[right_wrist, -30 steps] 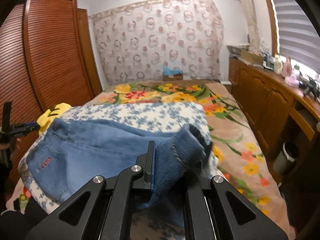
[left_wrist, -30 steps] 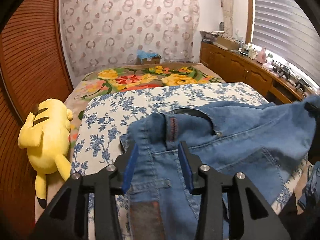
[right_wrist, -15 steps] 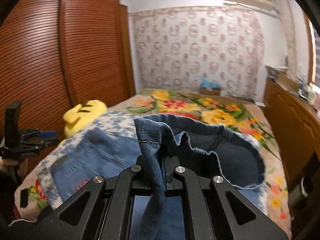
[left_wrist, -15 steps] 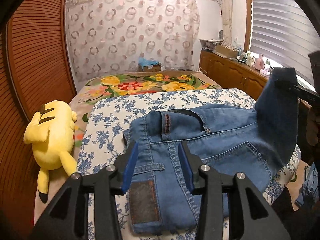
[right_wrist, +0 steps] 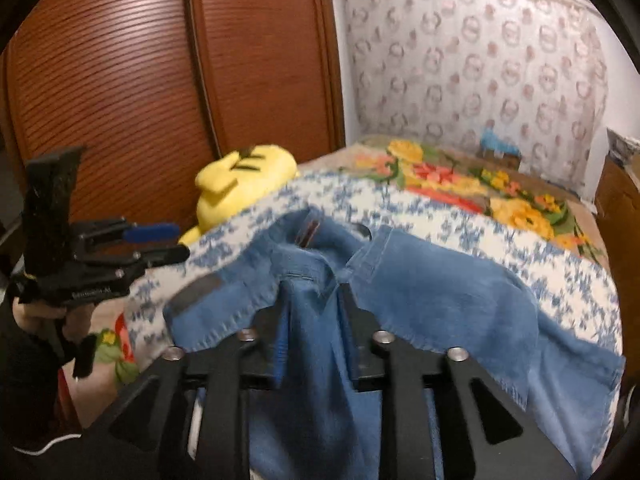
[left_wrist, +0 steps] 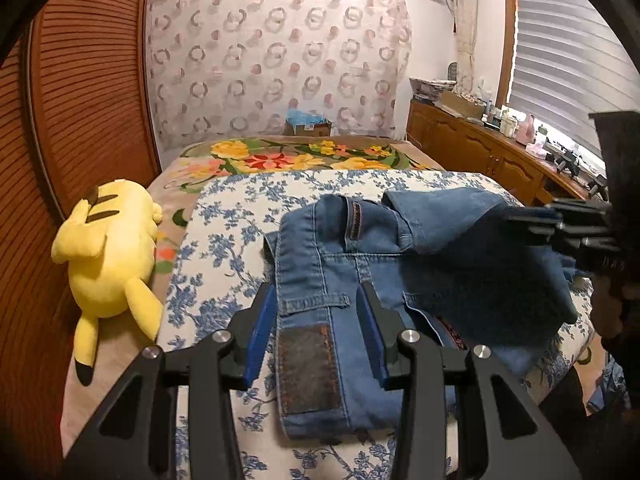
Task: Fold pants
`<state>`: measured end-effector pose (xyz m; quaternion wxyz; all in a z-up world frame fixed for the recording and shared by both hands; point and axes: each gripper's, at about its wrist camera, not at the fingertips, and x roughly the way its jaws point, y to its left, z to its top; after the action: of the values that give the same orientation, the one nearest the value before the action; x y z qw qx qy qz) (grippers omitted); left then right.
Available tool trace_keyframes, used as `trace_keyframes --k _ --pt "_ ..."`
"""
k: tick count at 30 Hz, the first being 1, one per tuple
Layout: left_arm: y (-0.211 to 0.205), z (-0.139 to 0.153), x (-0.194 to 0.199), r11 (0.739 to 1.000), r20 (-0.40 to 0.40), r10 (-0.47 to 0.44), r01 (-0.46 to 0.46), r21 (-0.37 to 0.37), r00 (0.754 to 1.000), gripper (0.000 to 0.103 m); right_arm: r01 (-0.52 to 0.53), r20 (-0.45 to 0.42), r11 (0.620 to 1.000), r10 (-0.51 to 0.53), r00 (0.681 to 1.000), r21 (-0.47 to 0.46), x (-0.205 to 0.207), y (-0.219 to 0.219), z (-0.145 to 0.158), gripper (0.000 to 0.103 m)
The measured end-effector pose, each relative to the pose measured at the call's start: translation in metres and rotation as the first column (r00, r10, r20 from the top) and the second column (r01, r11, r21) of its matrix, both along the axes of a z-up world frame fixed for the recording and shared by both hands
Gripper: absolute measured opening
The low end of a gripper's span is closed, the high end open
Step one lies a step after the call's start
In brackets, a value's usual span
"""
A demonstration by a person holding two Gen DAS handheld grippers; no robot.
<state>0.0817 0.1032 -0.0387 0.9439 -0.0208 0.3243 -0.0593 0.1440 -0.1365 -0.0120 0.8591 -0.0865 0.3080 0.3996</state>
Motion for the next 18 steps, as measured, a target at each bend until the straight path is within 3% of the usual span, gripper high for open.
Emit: trace_keyframes --k 2,9,14,18 --pt "-0.003 -0.003 0.001 1.000 -0.007 -0.006 0.006 -0.011 1.000 0.040 0.010 -0.009 1.000 -0.010 1.000 0.002 0.002 -0.008 -0.004 0.034" --pt "-0.028 -0.014 0.007 0.997 -0.036 -0.059 0.057 -0.046 0.998 0.040 0.089 -0.008 0.995 -0.089 0.996 0.040 0.009 -0.046 -0.001 0.043" --pt "-0.050 -0.023 0.015 0.993 -0.059 -0.101 0.097 -0.062 0.993 0.040 0.180 0.002 0.984 -0.180 0.984 -0.003 0.018 -0.067 -0.016 0.051" --pt "-0.068 -0.033 0.022 0.989 -0.089 -0.135 0.129 -0.073 0.987 0.040 0.266 -0.002 0.960 -0.267 0.964 -0.088 0.027 -0.081 -0.040 0.051"
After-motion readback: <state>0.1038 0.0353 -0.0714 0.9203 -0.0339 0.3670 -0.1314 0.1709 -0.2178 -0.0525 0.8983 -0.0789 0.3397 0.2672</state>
